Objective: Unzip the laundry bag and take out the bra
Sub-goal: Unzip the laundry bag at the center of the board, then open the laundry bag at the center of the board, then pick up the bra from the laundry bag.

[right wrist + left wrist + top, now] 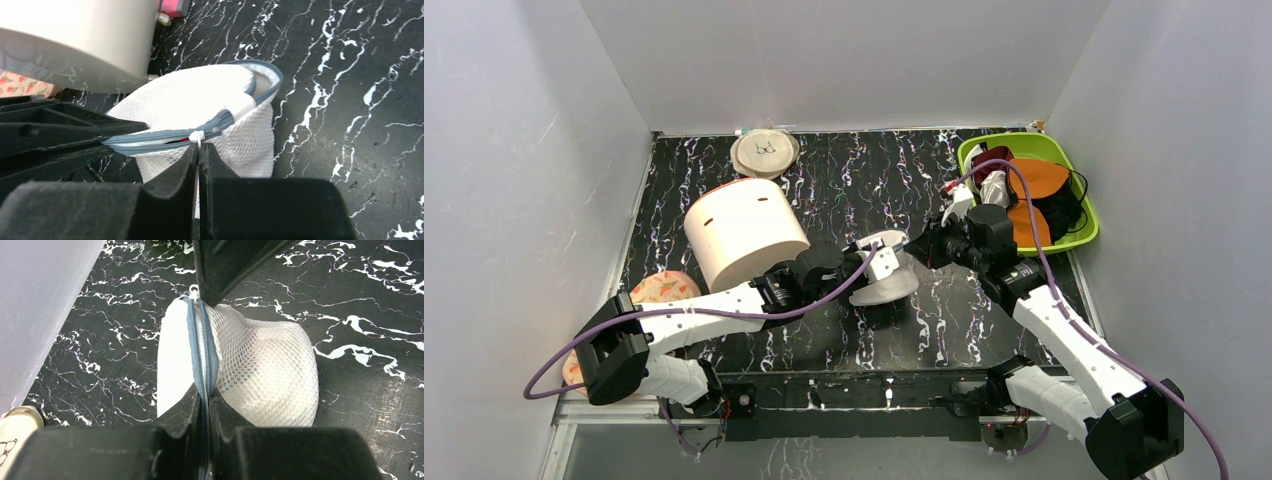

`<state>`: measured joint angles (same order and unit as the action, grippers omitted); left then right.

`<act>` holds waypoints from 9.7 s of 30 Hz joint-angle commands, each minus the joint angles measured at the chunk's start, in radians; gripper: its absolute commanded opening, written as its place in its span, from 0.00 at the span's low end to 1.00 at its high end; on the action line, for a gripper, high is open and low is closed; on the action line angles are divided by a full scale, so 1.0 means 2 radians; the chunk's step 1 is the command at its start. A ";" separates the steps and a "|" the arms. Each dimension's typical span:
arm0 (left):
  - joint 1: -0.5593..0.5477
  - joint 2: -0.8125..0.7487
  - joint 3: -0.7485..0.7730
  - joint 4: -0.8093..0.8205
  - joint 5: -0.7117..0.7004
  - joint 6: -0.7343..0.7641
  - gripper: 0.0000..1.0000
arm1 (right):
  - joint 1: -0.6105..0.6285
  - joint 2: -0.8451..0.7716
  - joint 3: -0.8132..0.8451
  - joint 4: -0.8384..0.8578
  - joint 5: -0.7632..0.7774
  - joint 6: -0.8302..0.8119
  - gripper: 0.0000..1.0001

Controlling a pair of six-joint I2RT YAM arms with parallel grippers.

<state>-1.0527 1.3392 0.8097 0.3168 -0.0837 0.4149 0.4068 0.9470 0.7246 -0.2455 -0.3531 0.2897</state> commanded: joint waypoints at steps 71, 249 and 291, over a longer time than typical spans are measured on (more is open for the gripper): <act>0.208 -0.230 -0.072 0.180 -0.315 -0.060 0.97 | 0.407 0.344 0.369 -0.334 0.560 0.077 0.62; 0.163 0.062 0.102 -0.148 0.319 -0.072 0.54 | 0.104 0.052 -0.027 -0.035 0.202 0.165 0.44; 0.155 0.059 0.102 -0.151 0.317 -0.065 0.53 | 0.104 0.068 -0.037 -0.029 0.208 0.177 0.49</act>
<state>-0.7372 1.5074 1.0042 0.0208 0.5343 0.2703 0.6193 1.0779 0.6353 -0.4049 0.0990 0.6361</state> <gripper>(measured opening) 0.533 0.507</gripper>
